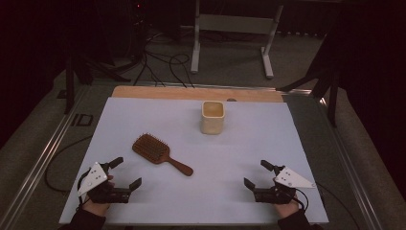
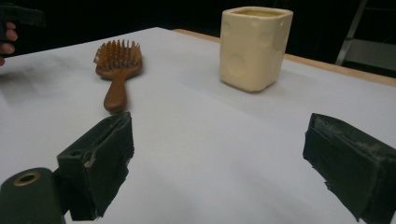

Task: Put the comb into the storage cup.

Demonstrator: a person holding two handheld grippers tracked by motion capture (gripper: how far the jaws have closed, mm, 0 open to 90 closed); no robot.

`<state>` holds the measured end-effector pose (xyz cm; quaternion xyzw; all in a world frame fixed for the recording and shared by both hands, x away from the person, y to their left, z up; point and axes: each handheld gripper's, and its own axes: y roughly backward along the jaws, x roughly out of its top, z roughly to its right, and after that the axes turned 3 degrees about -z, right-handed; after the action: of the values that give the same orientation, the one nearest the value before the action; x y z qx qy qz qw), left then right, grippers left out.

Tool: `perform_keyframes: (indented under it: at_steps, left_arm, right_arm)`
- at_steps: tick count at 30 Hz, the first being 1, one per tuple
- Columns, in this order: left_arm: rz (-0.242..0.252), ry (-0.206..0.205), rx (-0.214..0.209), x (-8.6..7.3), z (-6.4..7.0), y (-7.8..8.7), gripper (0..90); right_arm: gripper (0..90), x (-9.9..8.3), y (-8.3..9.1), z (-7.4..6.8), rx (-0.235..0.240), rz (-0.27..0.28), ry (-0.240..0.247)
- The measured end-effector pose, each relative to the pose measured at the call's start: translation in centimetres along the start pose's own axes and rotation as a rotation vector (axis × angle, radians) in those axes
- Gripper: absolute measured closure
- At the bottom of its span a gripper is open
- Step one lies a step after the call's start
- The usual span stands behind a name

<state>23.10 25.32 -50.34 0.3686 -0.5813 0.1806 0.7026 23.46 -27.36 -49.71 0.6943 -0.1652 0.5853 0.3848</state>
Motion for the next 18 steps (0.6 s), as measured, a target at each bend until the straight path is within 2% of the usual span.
perform_keyframes:
  at_steps: [12, 15, 17, 18]
  left_arm:
    - [0.003, -0.006, 0.002, 0.19, -0.10, -0.30, 0.0]
    - [0.000, -0.017, 0.000, 0.15, 0.10, -0.17, 0.0]
    - [-0.002, -0.022, 0.001, 0.11, 0.16, 0.02, 0.0]
    - [-0.004, -0.022, 0.003, 0.08, 0.17, 0.20, 0.0]
  right_arm:
    - [8.5, -0.17, -0.19, 0.04, 0.009, -0.014, 0.017]
    - [8.5, -0.13, -0.15, -0.01, 0.010, -0.015, 0.004]
    - [8.5, 0.02, -0.03, -0.16, 0.009, -0.013, 0.009]
    - [8.5, 0.18, -0.04, -0.33, 0.000, -0.013, 0.027]
